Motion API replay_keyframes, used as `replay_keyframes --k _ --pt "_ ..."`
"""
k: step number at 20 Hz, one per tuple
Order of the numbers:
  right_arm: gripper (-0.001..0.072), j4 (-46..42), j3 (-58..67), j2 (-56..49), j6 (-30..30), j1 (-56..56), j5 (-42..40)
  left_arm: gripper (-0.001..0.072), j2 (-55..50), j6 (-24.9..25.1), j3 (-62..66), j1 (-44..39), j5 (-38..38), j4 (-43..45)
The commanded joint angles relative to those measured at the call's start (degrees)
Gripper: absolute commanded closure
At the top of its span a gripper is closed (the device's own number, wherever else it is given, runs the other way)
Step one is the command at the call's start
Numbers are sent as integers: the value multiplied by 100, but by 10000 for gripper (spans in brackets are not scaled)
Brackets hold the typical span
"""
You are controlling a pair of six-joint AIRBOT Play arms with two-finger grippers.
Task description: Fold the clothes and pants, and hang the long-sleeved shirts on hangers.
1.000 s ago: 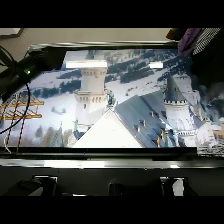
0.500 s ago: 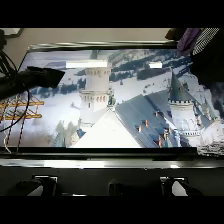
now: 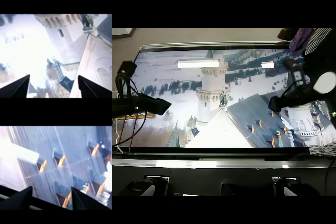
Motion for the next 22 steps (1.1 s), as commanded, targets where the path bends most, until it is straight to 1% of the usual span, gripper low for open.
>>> replay_keyframes --k 1,2,3,4,5,7,12,13,22 --pt "457 24 -721 9 116 140 -216 251 332 48 -688 118 70 149" --pt "679 17 -743 9 120 140 -286 430 361 114 -776 116 81 149" --pt "684 17 -743 9 116 138 -363 541 354 160 -809 116 70 151" --pt "685 17 -743 9 116 140 -387 593 348 205 -828 116 109 151" --pt "685 15 -743 9 109 140 -393 612 345 319 -841 116 127 151" --pt "685 15 -743 9 66 140 -409 611 348 501 -841 116 131 188" --pt "685 17 -743 9 68 140 -363 608 348 402 -841 111 44 142" --pt "685 15 -743 9 68 140 -361 608 345 306 -841 101 48 39" --pt "685 15 -743 9 68 140 -361 608 345 306 -841 103 46 -7"
